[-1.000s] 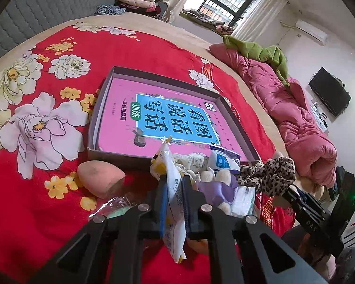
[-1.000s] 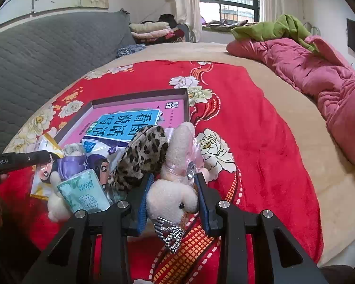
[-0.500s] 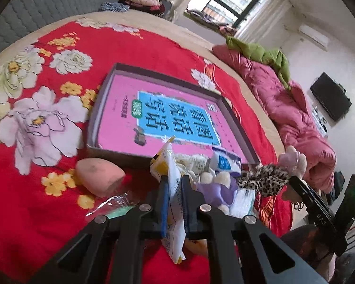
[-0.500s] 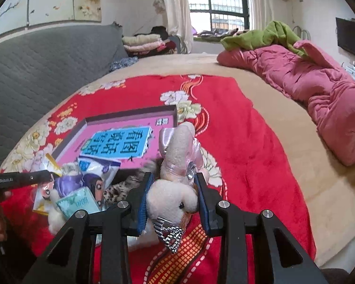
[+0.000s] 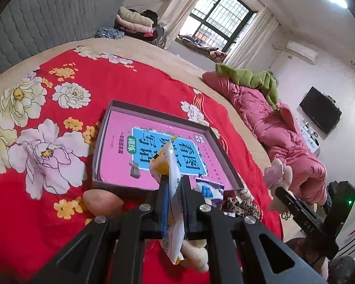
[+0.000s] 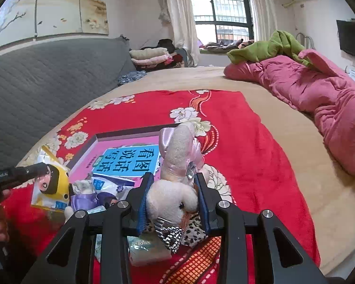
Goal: Organize soft objects
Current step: 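Carry the packet with left tool while right tool carries the bunny into the box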
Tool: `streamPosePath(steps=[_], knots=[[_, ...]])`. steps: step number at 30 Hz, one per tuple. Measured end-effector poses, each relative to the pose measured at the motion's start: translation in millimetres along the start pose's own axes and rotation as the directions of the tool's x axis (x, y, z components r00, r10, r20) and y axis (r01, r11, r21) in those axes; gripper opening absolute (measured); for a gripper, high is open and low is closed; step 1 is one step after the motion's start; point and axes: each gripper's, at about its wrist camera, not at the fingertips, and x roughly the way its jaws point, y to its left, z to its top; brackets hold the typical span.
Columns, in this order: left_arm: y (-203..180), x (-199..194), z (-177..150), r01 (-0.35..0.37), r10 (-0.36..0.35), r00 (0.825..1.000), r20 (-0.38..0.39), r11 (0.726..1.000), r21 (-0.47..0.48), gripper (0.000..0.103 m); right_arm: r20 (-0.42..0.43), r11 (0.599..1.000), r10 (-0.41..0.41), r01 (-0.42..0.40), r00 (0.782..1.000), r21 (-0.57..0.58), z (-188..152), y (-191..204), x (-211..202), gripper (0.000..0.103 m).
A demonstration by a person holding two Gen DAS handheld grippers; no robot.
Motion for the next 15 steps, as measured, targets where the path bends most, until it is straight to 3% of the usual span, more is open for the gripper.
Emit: streamPosePath(steps=[7,15], knots=[[9,-1,17,0.012,-0.010,0.998,0.060,1.000,-0.028,0.009,0.022,1.000,0.021,-0.020,1.000,-0.024,11,7,13,0.036],[20,16,33,0.014,-0.010,0.998,0.068,0.998,-0.057,0.010,0.023,0.996,0.050,-0.048,0.998,-0.071,23,19,38,0.036]])
